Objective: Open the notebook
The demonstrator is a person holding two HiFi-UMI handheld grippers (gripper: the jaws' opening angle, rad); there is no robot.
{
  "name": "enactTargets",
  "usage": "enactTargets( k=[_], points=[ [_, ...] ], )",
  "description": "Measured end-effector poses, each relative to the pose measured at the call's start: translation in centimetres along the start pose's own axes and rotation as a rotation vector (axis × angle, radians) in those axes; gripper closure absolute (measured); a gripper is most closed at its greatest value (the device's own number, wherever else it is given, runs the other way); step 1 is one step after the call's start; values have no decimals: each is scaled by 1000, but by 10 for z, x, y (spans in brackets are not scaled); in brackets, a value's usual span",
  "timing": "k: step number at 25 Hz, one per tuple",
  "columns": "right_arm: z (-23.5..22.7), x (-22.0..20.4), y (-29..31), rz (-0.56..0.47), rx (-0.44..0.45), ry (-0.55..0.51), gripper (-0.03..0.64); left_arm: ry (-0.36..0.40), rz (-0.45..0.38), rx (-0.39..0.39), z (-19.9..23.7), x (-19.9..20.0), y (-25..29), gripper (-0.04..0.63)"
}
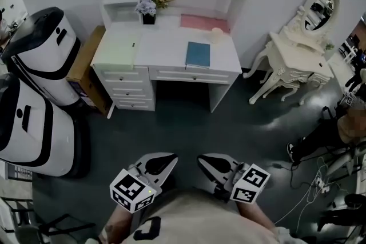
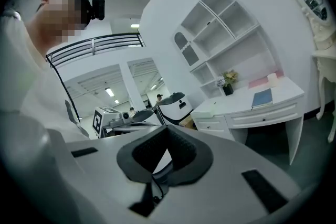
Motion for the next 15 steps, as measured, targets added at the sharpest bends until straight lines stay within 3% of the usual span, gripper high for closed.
enactTargets(
  k=[6,15],
  points=[
    [6,-5,28,26,-3,10,595,-84,-23,21,26,-10,-21,583],
    [3,-9,47,56,-45,32,595,-125,-17,25,43,-22,-30,583]
  ],
)
Point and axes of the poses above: the fingertips, and each gripper's own axes: y forward along the fingers, z to its left, x out of its top, the point moved 8 cm from there along -y, backward along the fingers, and after that the axes turned 3 degrees about -z, right-handed, at the moved point
